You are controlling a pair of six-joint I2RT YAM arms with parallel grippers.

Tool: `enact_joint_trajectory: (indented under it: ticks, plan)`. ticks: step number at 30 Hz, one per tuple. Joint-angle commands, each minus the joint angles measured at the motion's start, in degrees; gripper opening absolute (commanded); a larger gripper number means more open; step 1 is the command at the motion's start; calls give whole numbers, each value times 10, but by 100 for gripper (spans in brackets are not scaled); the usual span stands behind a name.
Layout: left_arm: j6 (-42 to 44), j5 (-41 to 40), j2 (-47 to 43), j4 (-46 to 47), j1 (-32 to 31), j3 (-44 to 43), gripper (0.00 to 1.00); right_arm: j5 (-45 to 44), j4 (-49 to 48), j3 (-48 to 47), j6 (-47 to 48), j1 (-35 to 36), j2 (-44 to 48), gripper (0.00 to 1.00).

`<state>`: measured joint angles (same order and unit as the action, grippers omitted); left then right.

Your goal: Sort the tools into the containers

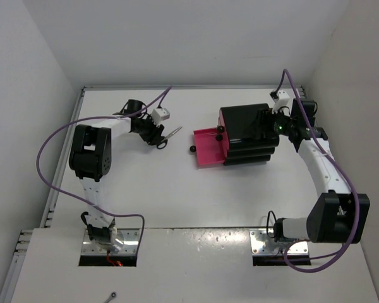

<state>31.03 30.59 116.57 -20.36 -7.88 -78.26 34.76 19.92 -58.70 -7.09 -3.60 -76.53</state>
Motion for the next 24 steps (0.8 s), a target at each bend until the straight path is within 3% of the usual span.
enact_joint_trajectory:
  ticks: [1,10,24]
  plan:
    - [9,10,-10,-1,8,12,51,-17,67,18,4,4,-15,75]
    - [-36,-18,-59,60,8,58,51,-17,57,30,4,4,-5,75]
    - [-47,-49,-82,71,-8,74,51,-17,51,35,4,4,6,75]
